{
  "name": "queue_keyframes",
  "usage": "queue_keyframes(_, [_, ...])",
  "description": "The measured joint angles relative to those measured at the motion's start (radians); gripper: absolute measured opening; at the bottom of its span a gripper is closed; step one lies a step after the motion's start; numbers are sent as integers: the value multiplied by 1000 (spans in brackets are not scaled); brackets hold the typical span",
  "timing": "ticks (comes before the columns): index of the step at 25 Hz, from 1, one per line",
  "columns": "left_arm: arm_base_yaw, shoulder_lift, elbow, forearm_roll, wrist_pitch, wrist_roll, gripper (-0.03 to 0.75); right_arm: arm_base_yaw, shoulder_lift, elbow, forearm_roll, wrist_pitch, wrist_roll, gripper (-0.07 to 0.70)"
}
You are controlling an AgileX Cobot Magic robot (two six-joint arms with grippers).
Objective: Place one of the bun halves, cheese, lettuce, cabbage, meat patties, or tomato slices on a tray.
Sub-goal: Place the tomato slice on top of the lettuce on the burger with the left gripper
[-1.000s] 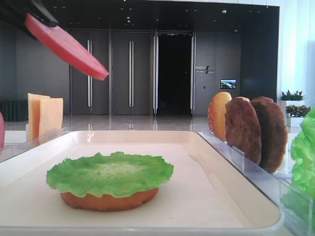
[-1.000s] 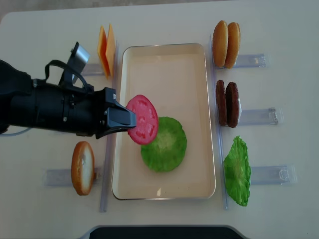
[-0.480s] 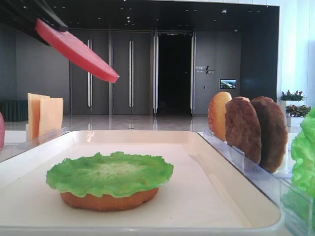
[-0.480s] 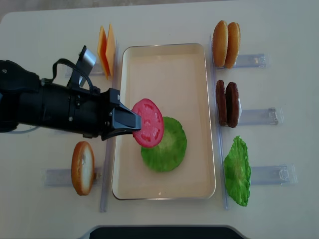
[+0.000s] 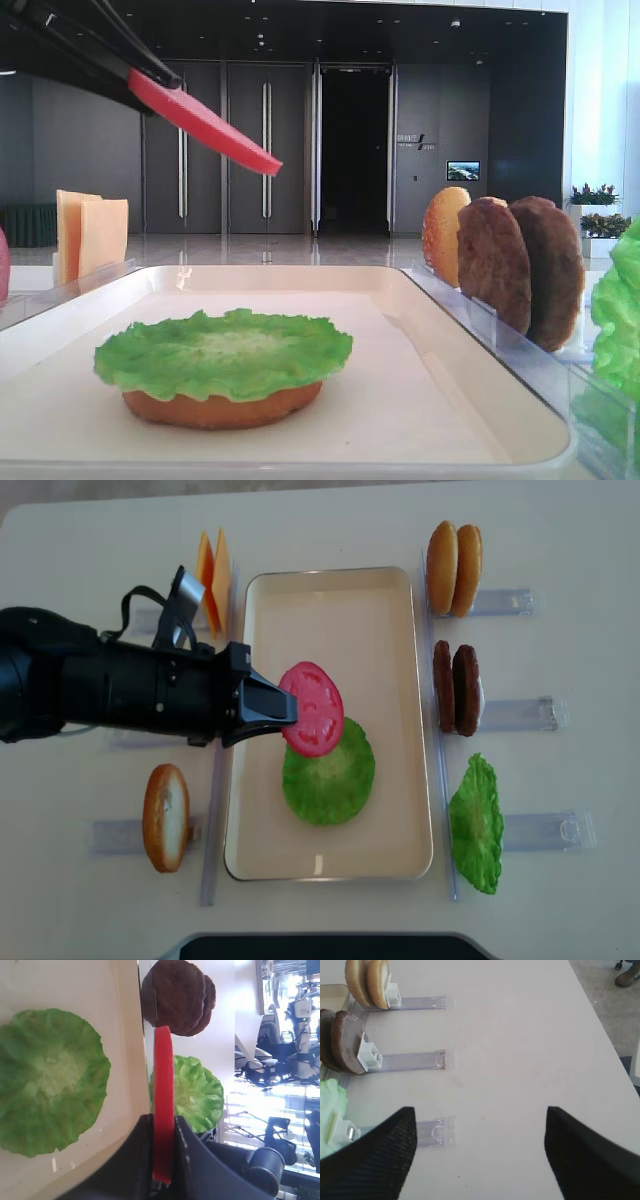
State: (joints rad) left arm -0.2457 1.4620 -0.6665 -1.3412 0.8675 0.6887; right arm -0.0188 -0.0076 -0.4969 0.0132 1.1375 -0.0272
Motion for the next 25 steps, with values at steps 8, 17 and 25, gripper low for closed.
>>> queue_keyframes(8, [0,83,0,-4,2,45,60,0,0,0,0,0,0,534])
queue_keyframes(17, [0,129,0,3,8,110,60,0,0,0,0,0,0,534])
queue_keyframes(25, [0,129,0,17,30,130,58,0,0,0,0,0,0,534])
